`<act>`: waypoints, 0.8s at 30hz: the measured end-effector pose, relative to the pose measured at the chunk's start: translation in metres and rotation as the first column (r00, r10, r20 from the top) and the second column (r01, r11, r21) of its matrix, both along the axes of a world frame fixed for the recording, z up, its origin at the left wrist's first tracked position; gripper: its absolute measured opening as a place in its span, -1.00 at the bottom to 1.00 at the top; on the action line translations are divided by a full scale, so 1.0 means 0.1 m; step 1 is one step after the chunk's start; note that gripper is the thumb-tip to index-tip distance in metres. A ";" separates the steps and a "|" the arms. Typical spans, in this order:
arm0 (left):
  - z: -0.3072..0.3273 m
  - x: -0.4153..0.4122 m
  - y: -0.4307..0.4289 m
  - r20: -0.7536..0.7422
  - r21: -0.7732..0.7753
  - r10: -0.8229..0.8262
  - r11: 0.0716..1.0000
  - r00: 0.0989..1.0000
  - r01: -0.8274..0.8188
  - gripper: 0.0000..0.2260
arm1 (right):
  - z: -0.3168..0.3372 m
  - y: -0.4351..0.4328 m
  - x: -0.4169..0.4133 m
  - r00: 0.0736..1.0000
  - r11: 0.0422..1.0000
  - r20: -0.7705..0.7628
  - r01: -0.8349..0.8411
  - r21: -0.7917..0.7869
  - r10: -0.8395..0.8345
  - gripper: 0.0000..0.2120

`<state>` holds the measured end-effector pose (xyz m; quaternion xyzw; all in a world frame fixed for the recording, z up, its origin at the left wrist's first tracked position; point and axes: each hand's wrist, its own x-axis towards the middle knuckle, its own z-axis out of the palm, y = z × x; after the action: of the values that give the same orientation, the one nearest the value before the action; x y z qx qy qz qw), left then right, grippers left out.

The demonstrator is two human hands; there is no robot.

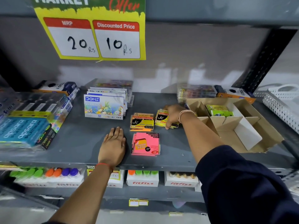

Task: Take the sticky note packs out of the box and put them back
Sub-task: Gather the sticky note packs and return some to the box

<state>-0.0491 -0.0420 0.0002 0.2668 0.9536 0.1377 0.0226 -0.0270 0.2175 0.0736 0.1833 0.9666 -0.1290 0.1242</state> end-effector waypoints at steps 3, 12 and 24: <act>0.03 0.02 0.01 -0.002 -0.015 0.005 1.000 1.000 -0.005 -0.57 | 0.06 -0.05 0.13 0.990 0.995 -0.128 0.061 0.073 -0.052 -0.16; 0.12 0.17 0.01 0.037 -0.030 -0.044 0.999 0.998 0.045 -0.57 | 0.51 -0.24 0.65 0.864 0.974 -0.454 0.165 -0.154 -0.218 -0.21; 0.10 0.31 0.13 0.055 -0.066 -0.017 0.998 0.998 0.020 -0.57 | 0.82 0.30 1.66 0.690 0.787 -0.383 0.568 -0.240 -0.614 -0.30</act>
<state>-0.0180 -0.0286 0.0103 0.2709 0.9542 0.1128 0.0586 0.1386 0.2479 0.1558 0.4441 0.8496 -0.2493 -0.1370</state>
